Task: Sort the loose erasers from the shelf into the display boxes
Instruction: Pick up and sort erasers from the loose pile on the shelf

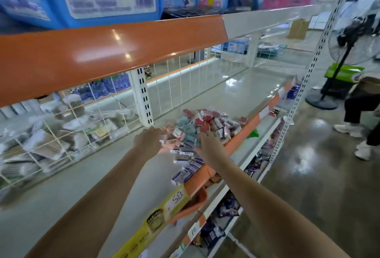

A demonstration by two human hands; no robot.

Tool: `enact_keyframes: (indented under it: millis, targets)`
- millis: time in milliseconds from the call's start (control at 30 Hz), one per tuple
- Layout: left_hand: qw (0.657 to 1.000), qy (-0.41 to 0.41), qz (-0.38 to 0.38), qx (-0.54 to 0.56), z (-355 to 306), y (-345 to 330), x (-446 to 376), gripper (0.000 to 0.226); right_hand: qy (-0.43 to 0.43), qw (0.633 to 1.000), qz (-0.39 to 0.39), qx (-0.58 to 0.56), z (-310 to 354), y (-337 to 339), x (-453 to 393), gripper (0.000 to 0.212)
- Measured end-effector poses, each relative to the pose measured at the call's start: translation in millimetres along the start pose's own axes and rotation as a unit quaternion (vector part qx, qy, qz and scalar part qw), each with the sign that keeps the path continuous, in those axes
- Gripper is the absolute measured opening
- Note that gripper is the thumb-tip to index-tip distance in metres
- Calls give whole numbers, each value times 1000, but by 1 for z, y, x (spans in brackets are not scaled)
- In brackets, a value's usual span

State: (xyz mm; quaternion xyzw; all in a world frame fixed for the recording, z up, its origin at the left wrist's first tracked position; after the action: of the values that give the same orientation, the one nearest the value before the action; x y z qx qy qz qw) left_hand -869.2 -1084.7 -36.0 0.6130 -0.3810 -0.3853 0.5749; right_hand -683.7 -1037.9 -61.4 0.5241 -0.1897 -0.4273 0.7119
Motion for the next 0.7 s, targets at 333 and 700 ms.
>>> enact_keyframes:
  millis: [333, 700]
  targets:
    - [999, -35, -16, -6, 6, -24, -21, 37, 27, 999, -32, -2, -16, -8, -5, 39]
    - [983, -18, -62, 172, 19, -12, 14, 38, 30, 988, -93, -122, -9, 8, 4, 26]
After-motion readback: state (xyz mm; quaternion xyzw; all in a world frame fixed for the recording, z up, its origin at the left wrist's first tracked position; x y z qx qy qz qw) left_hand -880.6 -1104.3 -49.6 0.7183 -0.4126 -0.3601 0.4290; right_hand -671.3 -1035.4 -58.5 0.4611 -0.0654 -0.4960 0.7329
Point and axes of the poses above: each hand's wrist, its own x-axis away from the middle knuckle, its own y-axis out of the back of the hand, z = x × y, the point moved 5 cm from there along -x, towards the middle knuckle, and after that the axes turned 9 degrees about y, right-handed, at the moved point
